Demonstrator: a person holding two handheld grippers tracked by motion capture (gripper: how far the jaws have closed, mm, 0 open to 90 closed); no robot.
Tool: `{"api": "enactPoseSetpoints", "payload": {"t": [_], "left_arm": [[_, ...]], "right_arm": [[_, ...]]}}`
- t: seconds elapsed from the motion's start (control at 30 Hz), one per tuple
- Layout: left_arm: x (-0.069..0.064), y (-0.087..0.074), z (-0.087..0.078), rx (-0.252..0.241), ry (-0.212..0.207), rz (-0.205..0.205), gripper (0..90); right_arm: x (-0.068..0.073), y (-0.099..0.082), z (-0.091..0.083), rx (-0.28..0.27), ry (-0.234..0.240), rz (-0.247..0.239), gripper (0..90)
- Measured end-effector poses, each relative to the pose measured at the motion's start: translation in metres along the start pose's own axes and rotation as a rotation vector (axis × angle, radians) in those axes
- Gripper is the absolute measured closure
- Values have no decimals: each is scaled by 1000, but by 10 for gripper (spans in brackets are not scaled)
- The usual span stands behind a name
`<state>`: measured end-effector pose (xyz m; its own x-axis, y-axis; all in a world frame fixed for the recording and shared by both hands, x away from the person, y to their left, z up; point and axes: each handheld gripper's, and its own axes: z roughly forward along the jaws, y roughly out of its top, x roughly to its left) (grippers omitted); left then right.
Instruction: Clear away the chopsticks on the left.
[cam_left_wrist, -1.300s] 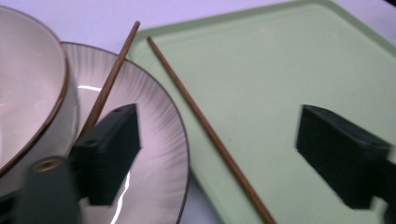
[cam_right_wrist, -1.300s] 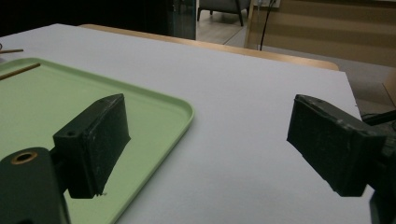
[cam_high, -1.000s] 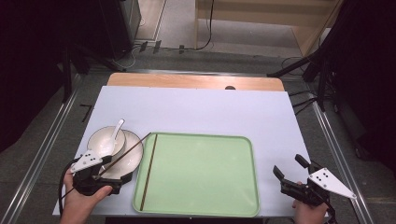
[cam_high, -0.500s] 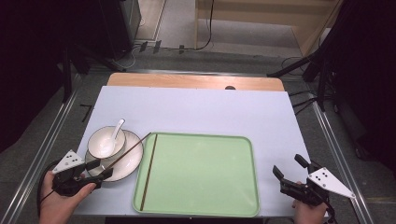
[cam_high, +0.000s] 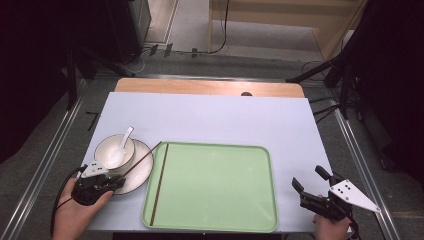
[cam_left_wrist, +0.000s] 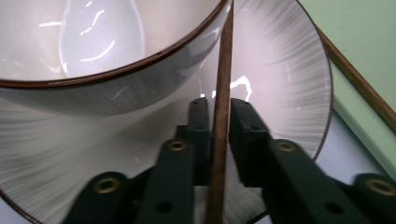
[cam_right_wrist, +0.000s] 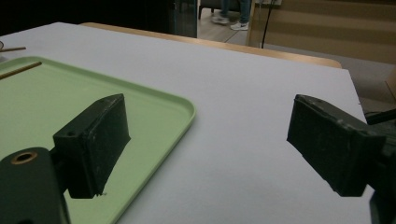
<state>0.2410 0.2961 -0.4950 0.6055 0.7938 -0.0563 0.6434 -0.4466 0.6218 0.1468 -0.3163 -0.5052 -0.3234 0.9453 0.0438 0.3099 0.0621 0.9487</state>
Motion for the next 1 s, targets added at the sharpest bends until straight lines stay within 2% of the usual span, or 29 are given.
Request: {"api": "enactPoseSetpoints", "payload": {"t": [0.23, 0.3, 0.33, 0.37, 0.4, 0.5, 0.53, 0.6, 0.7, 0.73, 1.0], "left_arm": [[-8, 3, -5, -27, -10, 19, 850], [-17, 6, -8, -39, -18, 5, 850], [-17, 6, -8, -39, -18, 5, 851], [-24, 9, -9, -49, -27, 7, 851], [-24, 9, -9, -49, -27, 7, 851], [-36, 13, -8, -58, -34, 10, 851], [-43, 14, -6, -66, -40, 4, 851], [-47, 15, -4, -71, -50, 2, 851], [-61, 19, 2, -79, -76, -12, 851], [-61, 19, 2, -79, -76, -12, 851], [-93, 28, 24, -61, -131, -17, 851]], "right_arm": [[0, 0, 0, 0, 1, 0, 130], [0, 0, 0, 0, 1, -1, 130], [0, 0, 0, 0, 1, -1, 130], [0, 0, 0, 0, 1, 0, 130], [0, 0, 0, -1, 1, 0, 130], [0, 0, 1, 0, 1, 0, 130], [0, 0, 1, 0, 2, 1, 130], [0, 0, 1, 0, 3, 1, 130], [0, 0, 1, -1, 5, -3, 130], [0, 0, 1, -1, 5, -3, 130], [-1, 0, 0, -6, 2, 0, 130]]}}
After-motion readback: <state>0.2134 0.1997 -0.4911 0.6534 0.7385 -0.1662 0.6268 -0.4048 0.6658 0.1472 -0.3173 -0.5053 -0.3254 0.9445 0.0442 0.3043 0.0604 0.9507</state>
